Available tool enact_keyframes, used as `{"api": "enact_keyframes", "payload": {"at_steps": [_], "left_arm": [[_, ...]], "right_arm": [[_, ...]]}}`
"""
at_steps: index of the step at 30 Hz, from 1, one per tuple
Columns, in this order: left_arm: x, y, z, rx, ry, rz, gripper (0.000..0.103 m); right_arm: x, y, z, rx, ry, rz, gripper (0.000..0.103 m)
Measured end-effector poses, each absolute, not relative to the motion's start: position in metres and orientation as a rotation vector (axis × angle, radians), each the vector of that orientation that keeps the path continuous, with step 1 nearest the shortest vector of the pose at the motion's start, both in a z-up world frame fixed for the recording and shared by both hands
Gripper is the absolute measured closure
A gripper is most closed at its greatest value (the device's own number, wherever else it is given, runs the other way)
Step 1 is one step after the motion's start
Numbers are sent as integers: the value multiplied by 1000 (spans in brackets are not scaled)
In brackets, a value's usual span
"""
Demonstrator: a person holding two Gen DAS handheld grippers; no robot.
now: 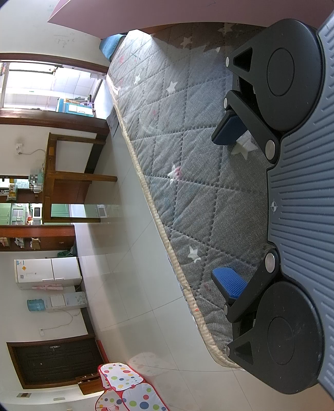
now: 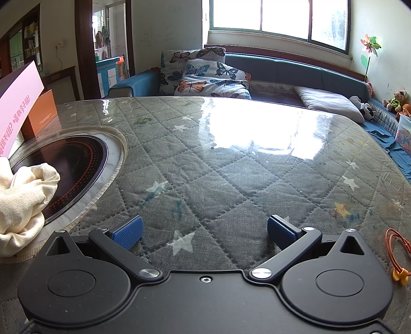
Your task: Fold shopping bag
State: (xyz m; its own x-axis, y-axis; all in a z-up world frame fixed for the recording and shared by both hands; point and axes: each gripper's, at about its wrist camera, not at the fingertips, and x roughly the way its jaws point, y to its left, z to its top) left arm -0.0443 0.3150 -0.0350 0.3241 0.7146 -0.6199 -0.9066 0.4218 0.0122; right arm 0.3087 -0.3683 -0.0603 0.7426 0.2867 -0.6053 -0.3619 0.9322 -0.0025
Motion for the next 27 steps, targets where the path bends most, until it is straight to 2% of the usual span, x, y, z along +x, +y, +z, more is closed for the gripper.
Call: {"api": "enact_keyframes", "payload": {"at_steps": [27], "left_arm": [[-44, 316, -35, -369, 601, 1095, 0]], "right_arm": [[307, -368, -60, -128, 639, 353, 0]]}}
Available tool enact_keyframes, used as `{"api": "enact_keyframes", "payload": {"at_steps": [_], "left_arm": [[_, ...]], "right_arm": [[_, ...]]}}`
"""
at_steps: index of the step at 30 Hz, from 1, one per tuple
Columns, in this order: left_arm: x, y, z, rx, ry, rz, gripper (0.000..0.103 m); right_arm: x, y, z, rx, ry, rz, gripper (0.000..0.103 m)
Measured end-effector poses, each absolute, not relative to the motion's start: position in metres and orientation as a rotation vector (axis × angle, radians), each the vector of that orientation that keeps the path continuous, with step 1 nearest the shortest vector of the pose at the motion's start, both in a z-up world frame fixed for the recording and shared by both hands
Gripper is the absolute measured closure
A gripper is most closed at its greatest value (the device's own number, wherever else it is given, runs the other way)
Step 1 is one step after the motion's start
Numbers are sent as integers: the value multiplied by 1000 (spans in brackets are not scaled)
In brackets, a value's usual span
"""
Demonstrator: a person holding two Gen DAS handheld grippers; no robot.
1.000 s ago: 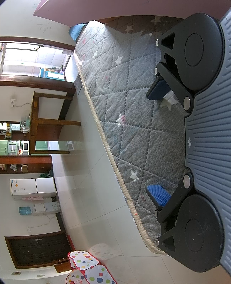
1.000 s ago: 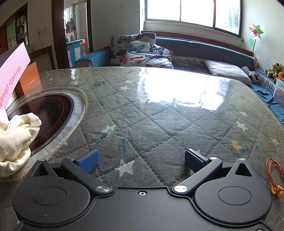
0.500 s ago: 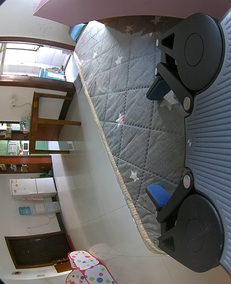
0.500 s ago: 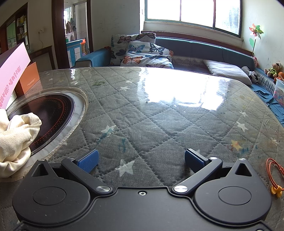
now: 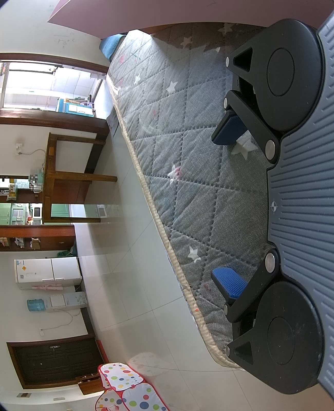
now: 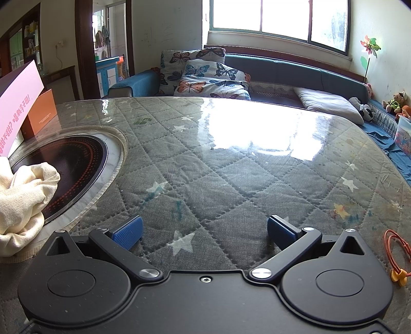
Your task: Fold shopping bag
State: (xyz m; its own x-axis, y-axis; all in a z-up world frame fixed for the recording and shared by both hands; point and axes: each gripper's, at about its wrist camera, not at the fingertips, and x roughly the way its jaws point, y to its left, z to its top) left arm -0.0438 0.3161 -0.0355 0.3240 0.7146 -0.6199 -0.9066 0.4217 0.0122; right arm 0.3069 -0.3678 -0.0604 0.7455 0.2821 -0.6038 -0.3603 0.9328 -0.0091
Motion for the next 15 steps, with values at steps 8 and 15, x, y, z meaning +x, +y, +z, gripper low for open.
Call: {"api": "enact_keyframes", "payload": {"at_steps": [8, 15], "left_arm": [[-44, 315, -35, -369, 601, 1095, 0], [-44, 314, -35, -369, 601, 1095, 0]], "right_arm": [[305, -373, -60, -94, 643, 289, 0], [304, -379, -61, -69, 644, 219, 0]]}}
